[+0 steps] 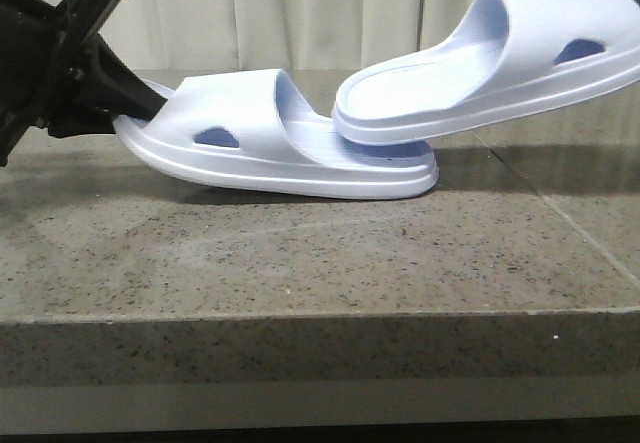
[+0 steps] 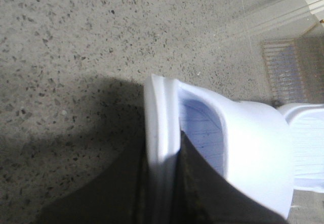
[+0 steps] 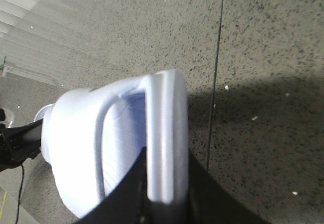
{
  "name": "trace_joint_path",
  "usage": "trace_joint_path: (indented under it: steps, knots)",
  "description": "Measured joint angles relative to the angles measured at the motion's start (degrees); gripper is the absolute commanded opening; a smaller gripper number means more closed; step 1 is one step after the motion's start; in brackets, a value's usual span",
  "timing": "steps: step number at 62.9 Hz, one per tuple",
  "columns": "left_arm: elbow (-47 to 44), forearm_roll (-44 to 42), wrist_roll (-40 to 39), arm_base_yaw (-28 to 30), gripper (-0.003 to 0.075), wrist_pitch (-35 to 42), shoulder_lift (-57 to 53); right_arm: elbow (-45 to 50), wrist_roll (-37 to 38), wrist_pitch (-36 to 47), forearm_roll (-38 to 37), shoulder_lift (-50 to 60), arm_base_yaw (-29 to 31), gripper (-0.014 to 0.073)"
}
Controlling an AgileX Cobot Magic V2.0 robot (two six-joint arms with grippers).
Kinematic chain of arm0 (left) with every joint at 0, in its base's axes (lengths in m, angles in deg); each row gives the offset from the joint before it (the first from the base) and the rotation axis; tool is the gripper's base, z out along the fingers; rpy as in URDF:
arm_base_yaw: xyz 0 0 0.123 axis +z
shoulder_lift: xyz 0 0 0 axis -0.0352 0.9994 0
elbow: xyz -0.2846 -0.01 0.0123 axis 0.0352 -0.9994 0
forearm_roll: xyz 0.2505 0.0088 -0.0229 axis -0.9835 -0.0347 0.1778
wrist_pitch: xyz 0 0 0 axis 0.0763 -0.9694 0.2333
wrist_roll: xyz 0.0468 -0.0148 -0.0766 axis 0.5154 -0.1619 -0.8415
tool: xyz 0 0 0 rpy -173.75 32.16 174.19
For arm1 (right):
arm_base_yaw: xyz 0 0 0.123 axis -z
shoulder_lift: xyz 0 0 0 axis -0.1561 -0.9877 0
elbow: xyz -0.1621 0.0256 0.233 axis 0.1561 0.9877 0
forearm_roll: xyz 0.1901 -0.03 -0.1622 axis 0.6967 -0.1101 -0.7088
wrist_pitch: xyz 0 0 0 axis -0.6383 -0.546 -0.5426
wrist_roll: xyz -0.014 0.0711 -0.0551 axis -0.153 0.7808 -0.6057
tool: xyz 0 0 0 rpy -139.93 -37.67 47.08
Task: Insert blue slippers together front up
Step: 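Push the right gripper's slipper onto the left gripper's slipper, nesting them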
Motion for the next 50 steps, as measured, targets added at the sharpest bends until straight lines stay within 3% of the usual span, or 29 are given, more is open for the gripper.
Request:
trace_joint_path:
  steps: [13, 35, 50]
  knots:
    - [0.00, 0.00, 0.00, 0.00, -0.0020, 0.09, 0.00, 2.38, 0.00, 8.45, 1.06, 0.00, -9.75, -0.0117]
    - [-0.25, -0.97, 0.47, 0.35, -0.0020, 3.59, 0.56, 2.97, 0.00, 26.47, 10.52, -5.20, -30.43, -0.0117]
    - [-0.25, -1.23, 0.74, 0.91, -0.0020, 5.13, 0.54, 2.64, 0.00, 36.00, 11.88, -8.15, -36.44, -0.0117]
